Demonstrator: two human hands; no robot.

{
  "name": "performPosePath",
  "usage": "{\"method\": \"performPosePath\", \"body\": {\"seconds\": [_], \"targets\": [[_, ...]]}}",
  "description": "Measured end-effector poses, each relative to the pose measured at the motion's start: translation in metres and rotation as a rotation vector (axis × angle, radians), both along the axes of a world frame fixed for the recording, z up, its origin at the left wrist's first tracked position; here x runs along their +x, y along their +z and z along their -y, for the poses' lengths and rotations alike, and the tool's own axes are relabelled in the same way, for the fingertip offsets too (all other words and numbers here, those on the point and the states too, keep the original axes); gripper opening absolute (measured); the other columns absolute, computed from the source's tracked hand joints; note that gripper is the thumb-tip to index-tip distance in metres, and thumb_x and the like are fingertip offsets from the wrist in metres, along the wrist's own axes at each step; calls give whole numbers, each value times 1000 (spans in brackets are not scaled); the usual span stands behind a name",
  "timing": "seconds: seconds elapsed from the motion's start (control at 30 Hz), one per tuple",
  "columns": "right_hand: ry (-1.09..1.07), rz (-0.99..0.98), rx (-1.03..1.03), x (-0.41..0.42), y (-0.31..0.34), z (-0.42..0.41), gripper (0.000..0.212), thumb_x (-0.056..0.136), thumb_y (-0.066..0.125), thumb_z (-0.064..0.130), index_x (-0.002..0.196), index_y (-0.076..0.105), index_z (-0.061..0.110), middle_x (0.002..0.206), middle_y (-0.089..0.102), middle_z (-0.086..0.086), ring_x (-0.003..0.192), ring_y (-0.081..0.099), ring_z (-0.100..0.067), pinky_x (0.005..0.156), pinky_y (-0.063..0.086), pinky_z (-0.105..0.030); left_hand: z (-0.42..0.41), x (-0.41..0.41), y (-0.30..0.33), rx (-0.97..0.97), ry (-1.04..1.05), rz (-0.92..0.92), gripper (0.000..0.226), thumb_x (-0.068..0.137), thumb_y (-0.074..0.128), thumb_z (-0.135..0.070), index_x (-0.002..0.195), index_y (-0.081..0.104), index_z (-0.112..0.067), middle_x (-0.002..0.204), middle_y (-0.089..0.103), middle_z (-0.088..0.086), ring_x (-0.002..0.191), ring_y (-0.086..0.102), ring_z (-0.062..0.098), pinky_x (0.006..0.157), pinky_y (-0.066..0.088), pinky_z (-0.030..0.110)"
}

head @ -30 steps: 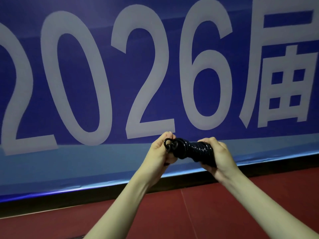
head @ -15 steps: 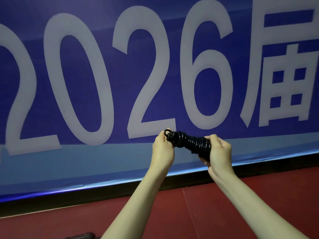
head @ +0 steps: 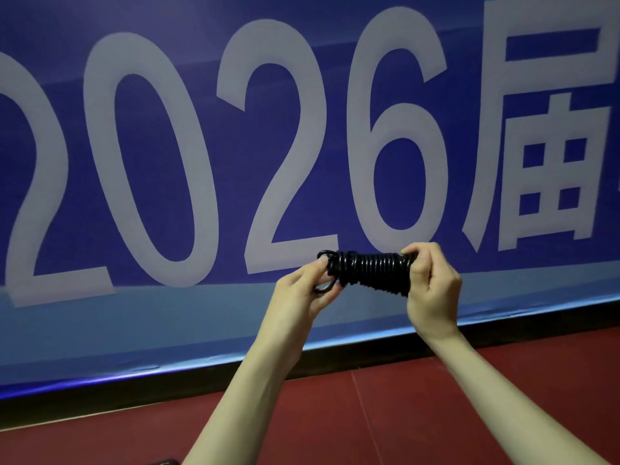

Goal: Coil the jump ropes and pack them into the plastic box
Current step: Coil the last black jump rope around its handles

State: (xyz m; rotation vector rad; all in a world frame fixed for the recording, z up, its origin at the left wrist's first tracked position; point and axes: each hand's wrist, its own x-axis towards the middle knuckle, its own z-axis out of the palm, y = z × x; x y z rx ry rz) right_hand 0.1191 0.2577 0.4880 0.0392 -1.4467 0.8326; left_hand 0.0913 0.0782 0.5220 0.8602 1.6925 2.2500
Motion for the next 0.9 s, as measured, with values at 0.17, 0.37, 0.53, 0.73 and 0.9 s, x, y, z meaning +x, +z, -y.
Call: {"method": "performPosePath", "body": {"seconds": [0.17,0.37,0.53,0.73,0.9], "targets": [[101,87,428,-2,-9,-1,33,105,32,38,108,49,10,99,48,-2,80,48,-11,74,40,-9,4,-15,-2,-71,212,-160,21,99,50,-13,102,70,-8,97,75,4,91,70,11,89,51,21],[272,474,453,3,-6,5,35,82,67,46,97,42,25,102,48,9,84,53,-13,73,48,-28,8,-31,-4,-143,444,-261,26,96,52,-3,93,69,-23,86,74,-2,86,70,17,81,52,22],[136,787,521,14,16,18,84,78,67,20,136,13,47,105,46,12,75,57,-19,71,53,-43,-4,-18,4,-168,489,-405,26,91,58,0,111,70,-11,93,72,1,84,70,17,82,53,23],[153,791,539,14,26,9,93,78,60,16,139,12,67,106,58,6,76,56,-17,70,54,-40,-19,-17,12,-39,453,-300,19,87,66,-4,98,73,-17,89,73,-1,90,70,16,89,53,29],[342,807,365,0,26,7,84,77,63,9,134,28,59,86,61,2,60,54,-13,60,53,-35,-32,-29,4,74,441,-101,9,84,72,-14,92,76,-13,84,75,2,79,68,11,81,54,25]]}}
